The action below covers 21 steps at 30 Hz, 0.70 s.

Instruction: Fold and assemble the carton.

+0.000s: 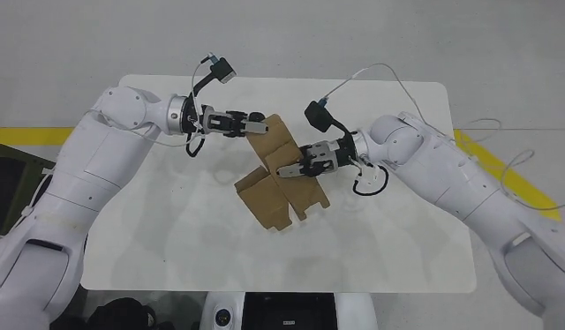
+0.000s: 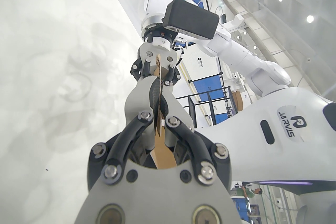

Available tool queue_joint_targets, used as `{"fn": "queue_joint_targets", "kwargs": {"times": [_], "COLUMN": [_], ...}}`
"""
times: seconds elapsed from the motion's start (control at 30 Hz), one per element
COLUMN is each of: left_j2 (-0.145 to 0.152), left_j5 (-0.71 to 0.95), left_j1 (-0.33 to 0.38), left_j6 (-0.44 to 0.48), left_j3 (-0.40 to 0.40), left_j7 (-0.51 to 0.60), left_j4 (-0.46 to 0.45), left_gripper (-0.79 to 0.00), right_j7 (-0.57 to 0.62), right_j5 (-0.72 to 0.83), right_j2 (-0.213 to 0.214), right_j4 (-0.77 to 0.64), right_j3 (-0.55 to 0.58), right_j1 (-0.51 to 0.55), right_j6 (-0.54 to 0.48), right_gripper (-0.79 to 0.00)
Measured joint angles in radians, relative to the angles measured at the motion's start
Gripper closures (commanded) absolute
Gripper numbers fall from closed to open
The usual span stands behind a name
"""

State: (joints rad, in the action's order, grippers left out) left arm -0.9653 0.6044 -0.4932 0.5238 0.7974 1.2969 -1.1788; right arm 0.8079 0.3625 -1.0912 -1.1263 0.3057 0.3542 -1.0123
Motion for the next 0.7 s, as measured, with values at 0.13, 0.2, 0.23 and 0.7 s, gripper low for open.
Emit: {"fn": "queue_joint_targets", "kwargs": {"times": [0.13,0.2,0.23,0.7], "left_j2": [0.008,0.011,0.013,0.047], "left_j5": [-0.023,-0.018,-0.012,0.068], "left_j1": [-0.004,-0.005,-0.007,-0.036], "left_j6": [0.019,0.027,0.034,0.116], "left_j3": [-0.005,-0.004,-0.002,0.065], "left_j7": [-0.019,-0.027,-0.034,-0.116], "left_j4": [-0.019,-0.024,-0.027,-0.083], "left_gripper": [-0.785,-0.785,-0.785,-0.785], "right_j7": [0.0,0.0,0.0,0.0], "right_j5": [0.011,0.017,0.021,0.155], "right_j2": [0.001,0.001,0.001,-0.002], "right_j4": [-0.005,-0.006,-0.006,0.054], "right_j3": [-0.01,-0.013,-0.014,0.048], "right_j1": [-0.006,-0.007,-0.007,0.029], "right_j6": [0.0,0.0,0.0,0.0], "right_gripper": [0.0,0.0,0.0,0.0]}}
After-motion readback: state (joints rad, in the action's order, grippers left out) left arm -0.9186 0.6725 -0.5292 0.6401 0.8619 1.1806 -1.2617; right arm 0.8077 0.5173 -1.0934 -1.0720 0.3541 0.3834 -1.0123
